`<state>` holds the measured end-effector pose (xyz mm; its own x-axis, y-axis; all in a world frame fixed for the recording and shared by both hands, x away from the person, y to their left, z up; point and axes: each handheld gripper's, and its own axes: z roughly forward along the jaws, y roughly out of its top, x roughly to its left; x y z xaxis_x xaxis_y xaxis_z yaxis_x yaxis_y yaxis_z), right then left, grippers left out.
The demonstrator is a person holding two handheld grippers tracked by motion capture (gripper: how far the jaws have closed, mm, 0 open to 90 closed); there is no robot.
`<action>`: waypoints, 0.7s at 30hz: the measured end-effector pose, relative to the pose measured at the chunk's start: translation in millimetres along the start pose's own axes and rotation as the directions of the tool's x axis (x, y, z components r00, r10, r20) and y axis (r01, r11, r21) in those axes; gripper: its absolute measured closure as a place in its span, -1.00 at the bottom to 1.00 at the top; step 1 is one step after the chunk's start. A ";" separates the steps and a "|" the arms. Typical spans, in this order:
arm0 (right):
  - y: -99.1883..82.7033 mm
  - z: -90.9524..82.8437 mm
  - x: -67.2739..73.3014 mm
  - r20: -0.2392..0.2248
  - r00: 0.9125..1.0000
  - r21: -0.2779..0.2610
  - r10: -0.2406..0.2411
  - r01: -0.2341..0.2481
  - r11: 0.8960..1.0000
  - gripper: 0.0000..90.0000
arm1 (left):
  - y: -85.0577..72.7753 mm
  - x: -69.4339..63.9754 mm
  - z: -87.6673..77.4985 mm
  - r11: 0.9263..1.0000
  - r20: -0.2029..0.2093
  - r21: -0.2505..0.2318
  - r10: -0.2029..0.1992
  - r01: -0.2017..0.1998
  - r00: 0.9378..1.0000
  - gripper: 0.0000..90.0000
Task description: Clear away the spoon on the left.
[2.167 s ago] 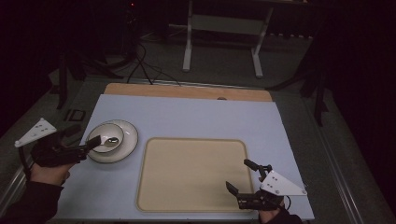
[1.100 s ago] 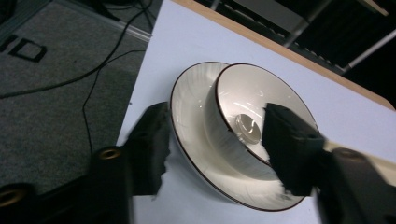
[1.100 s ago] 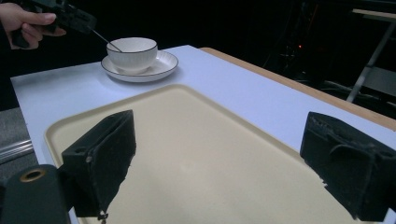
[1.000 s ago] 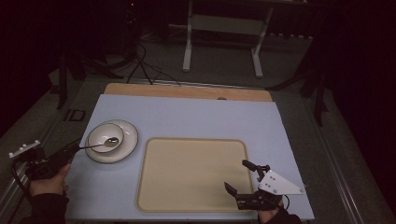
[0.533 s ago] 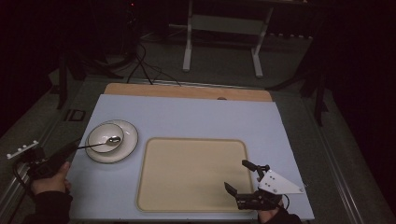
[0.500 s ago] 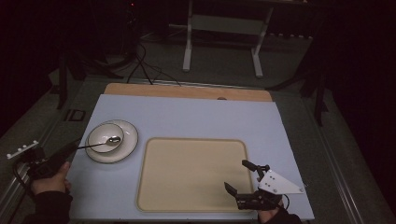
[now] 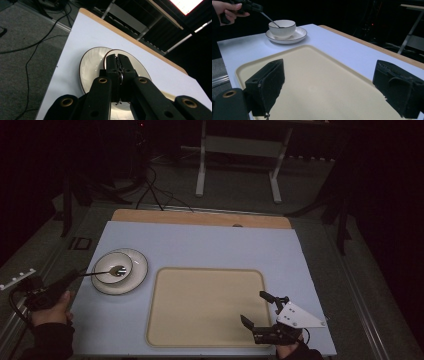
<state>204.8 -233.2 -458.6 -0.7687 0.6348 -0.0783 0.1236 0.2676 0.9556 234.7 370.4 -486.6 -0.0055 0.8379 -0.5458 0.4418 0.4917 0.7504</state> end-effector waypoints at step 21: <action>-0.6 -2.0 -4.1 0.023 0.999 -0.028 0.021 -0.021 0.999 -0.76 | 47.3 -23.6 -24.9 0.987 0.099 0.005 0.160 -0.161 0.982 1.00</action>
<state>206.6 -237.5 -458.2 -0.7510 0.6572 -0.0645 0.1221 0.2341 0.9645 233.4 379.8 -429.0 0.1538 0.8783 -0.4527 0.4415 0.3488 0.8267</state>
